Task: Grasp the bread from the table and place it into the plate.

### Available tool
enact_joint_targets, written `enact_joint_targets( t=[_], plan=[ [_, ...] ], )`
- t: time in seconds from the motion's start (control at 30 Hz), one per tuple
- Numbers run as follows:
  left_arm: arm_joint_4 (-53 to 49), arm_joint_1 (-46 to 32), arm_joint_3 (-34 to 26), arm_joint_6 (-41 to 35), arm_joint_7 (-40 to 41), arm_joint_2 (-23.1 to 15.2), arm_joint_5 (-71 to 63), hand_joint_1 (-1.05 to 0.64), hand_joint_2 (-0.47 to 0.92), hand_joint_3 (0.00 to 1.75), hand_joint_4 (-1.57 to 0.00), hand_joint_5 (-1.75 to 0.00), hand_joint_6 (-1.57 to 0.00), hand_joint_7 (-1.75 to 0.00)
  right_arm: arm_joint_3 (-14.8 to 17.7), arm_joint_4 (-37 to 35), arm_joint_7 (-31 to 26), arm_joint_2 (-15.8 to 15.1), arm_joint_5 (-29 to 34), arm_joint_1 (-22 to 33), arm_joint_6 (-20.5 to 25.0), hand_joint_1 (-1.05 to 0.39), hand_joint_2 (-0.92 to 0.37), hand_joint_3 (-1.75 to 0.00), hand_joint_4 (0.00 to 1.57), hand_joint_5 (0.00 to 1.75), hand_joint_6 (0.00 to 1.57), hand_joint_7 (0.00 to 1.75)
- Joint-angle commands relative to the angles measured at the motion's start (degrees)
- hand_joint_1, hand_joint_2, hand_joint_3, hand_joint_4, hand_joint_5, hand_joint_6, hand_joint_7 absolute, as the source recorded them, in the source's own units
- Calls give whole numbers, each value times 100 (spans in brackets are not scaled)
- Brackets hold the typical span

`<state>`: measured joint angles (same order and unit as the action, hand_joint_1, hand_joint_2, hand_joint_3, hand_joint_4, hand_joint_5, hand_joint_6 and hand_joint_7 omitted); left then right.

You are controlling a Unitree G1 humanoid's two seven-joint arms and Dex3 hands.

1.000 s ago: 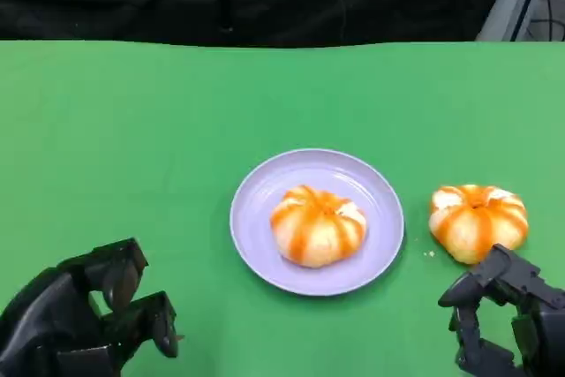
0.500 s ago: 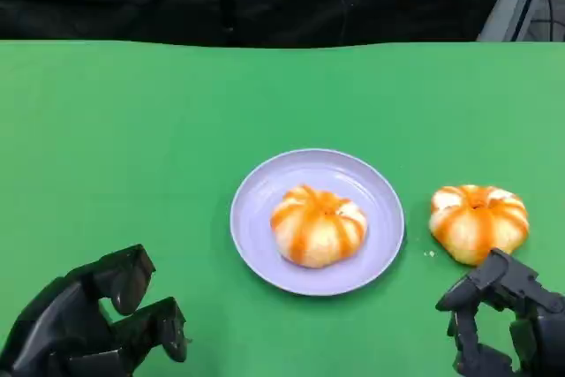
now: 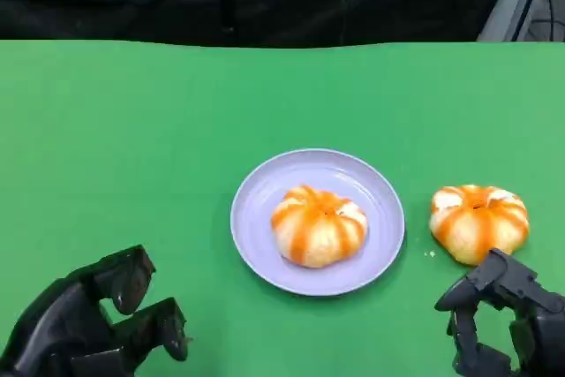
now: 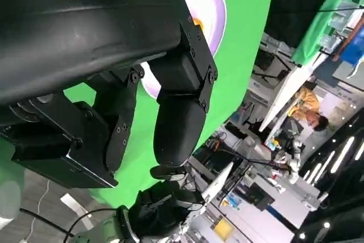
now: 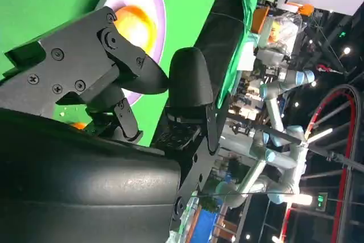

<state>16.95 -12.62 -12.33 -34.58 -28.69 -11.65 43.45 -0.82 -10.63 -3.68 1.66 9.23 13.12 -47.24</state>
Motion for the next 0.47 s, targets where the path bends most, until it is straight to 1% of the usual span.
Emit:
enact_joint_targets(
  t=[0.03,0.13,0.33,0.47],
  plan=[
    [25,-22,-29,15,92,-42,9,15,66,155,-111,-175,-95,-175,26,-1,-59,-40,-19,5,-20,-10,-54,-119,83,175,75,151],
    [32,-32,-25,19,102,-48,11,15,66,155,-111,-175,-96,-175,7,-17,-19,-36,-113,9,-44,-9,-53,-120,83,175,74,151],
    [20,-42,-28,59,84,-36,7,17,65,157,-111,-175,-96,-175,-4,35,-17,-44,-84,28,10,-11,-54,-118,82,175,74,151],
    [30,-45,-11,82,137,-30,-52,17,66,159,-111,-175,-96,-175,-9,74,-5,-48,-88,50,72,-10,-55,-118,82,175,74,151]
  ],
)
